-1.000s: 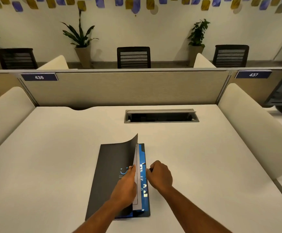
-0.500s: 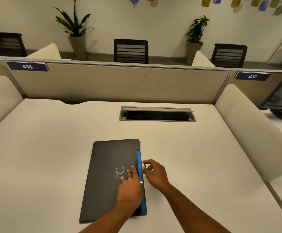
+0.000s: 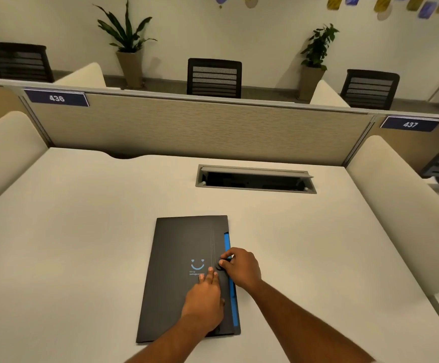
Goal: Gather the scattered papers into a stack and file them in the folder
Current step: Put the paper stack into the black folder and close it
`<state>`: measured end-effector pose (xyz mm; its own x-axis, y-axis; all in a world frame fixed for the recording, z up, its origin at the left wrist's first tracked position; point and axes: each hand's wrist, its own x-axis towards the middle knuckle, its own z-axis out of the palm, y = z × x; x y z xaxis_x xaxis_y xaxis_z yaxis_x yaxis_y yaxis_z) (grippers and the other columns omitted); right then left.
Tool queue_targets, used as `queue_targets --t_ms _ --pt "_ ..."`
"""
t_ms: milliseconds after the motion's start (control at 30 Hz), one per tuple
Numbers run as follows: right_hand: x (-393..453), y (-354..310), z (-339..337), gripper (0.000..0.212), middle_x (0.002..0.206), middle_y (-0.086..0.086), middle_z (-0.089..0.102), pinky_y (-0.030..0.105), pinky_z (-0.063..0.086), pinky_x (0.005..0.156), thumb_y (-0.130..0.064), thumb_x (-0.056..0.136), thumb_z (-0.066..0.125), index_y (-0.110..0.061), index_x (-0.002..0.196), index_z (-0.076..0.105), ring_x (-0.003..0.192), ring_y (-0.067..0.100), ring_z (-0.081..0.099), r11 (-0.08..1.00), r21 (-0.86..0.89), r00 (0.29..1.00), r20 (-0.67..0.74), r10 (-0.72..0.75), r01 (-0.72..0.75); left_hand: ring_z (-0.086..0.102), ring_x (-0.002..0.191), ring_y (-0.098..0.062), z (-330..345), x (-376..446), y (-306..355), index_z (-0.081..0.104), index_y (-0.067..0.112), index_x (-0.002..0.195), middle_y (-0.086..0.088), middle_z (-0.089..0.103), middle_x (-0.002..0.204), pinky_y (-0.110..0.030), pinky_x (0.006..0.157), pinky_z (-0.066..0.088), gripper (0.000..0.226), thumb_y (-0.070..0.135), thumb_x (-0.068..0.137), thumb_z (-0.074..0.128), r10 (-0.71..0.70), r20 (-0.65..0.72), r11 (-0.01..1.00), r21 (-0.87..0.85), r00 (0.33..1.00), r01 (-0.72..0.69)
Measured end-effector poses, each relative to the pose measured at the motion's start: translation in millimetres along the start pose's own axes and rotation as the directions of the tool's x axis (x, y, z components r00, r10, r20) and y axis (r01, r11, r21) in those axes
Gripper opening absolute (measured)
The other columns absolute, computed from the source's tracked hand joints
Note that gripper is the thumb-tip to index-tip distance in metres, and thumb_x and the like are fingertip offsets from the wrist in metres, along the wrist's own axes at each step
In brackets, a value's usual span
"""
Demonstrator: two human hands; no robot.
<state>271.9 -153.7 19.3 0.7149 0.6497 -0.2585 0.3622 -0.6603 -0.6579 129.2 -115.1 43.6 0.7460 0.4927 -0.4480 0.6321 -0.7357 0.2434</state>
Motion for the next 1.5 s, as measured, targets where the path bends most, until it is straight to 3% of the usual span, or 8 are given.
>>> queue_targets --t_ms 167,733,867,933,1033,1133,1333,1500 --pt "9.4 -8.2 4.2 0.016 0.086 -0.013 0.067 0.023 0.050 0.073 -0.037 0.083 0.079 -0.030 0.083 0.065 0.084 0.009 0.065 0.996 -0.052 0.997 -0.017 0.074 -0.075 0.021 0.146 -0.030 -0.6 -1.4 0.3 0.002 0.013 0.153 -0.004 -0.002 0.163 -0.042 0.112 0.036 0.072 0.032 0.098 0.044 0.013 0.000 1.000 -0.007 1.000 -0.013" --pt "17.4 -19.1 5.9 0.041 0.090 0.000 0.068 0.031 0.051 0.069 -0.054 0.080 0.077 -0.020 0.094 0.059 0.084 0.020 0.067 0.946 -0.229 0.972 -0.016 0.234 -0.232 0.022 0.146 -0.029 4.9 -0.5 -5.5 -0.006 0.013 0.152 -0.007 -0.001 0.162 -0.042 0.114 0.033 0.076 0.037 0.099 0.043 0.037 0.002 0.997 -0.069 0.999 -0.037" --pt "6.1 -10.1 -3.3 0.049 0.072 -0.006 0.058 0.024 0.041 0.059 -0.065 0.075 0.075 -0.021 0.083 0.056 0.066 0.010 0.056 0.956 -0.151 0.967 -0.008 0.254 -0.252 0.015 0.148 -0.028 7.8 -2.4 -8.9 -0.006 0.013 0.153 -0.004 -0.008 0.162 -0.041 0.115 0.030 0.079 0.036 0.097 0.046 0.059 0.001 0.996 -0.069 0.998 -0.059" --pt "-1.2 -2.2 -4.9 0.050 0.079 -0.008 0.060 0.023 0.041 0.060 -0.068 0.076 0.072 -0.023 0.088 0.055 0.073 0.010 0.058 0.968 -0.053 0.969 -0.037 0.243 -0.245 0.009 0.149 -0.027 13.4 -2.5 -12.3 -0.003 0.012 0.153 -0.003 -0.010 0.162 -0.039 0.116 0.027 0.081 0.037 0.096 0.049 0.077 -0.019 0.994 -0.082 0.997 -0.079" --pt "-8.9 7.3 -5.6 0.047 0.072 -0.004 0.068 0.040 0.057 0.074 -0.067 0.088 0.058 -0.021 0.078 0.061 0.067 0.012 0.064 0.952 0.170 0.965 -0.024 0.263 -0.255 0.009 0.149 -0.023 16.4 -2.5 -18.2 0.014 0.013 0.153 0.002 0.002 0.163 -0.036 0.117 0.026 0.075 0.038 0.094 0.053 0.062 -0.093 0.966 -0.245 0.994 -0.083" --pt "-18.2 9.7 -6.0 0.050 0.067 0.008 0.071 0.042 0.059 0.075 -0.054 0.098 0.052 -0.015 0.069 0.066 0.060 0.015 0.063 0.943 0.172 0.955 -0.044 0.294 -0.283 0.019 0.147 -0.017 11.3 -6.0 -26.8 0.035 0.016 0.147 0.005 0.021 0.160 -0.032 0.117 0.026 0.058 0.037 0.095 0.052 0.030 -0.177 0.903 -0.417 0.984 -0.102" --pt "-33.7 0.7 0.2 0.042 0.061 -0.002 0.062 0.036 0.051 0.068 -0.041 0.098 0.057 -0.018 0.063 0.058 0.064 0.017 0.062 0.954 0.119 0.957 -0.059 0.282 -0.274 0.034 0.138 -0.024 6.5 -14.6 -74.8 0.060 0.014 0.124 -0.004 0.034 0.151 -0.038 0.111 0.038 0.040 0.025 0.085 0.064 -0.206 -0.483 0.889 -0.457 0.851 -0.044" --pt "-35.0 -3.7 7.6 0.041 0.058 0.000 0.055 0.032 0.047 0.065 -0.033 0.096 0.063 -0.017 0.059 0.053 0.061 0.017 0.056 0.945 0.127 0.950 -0.041 0.310 -0.303 0.037 0.130 -0.036 -10.5 -19.2 -117.8 0.047 0.005 0.133 -0.015 0.043 0.141 -0.047 0.101 0.041 0.054 0.026 0.085 0.062 -0.566 -0.285 0.728 -0.614 0.774 0.306"
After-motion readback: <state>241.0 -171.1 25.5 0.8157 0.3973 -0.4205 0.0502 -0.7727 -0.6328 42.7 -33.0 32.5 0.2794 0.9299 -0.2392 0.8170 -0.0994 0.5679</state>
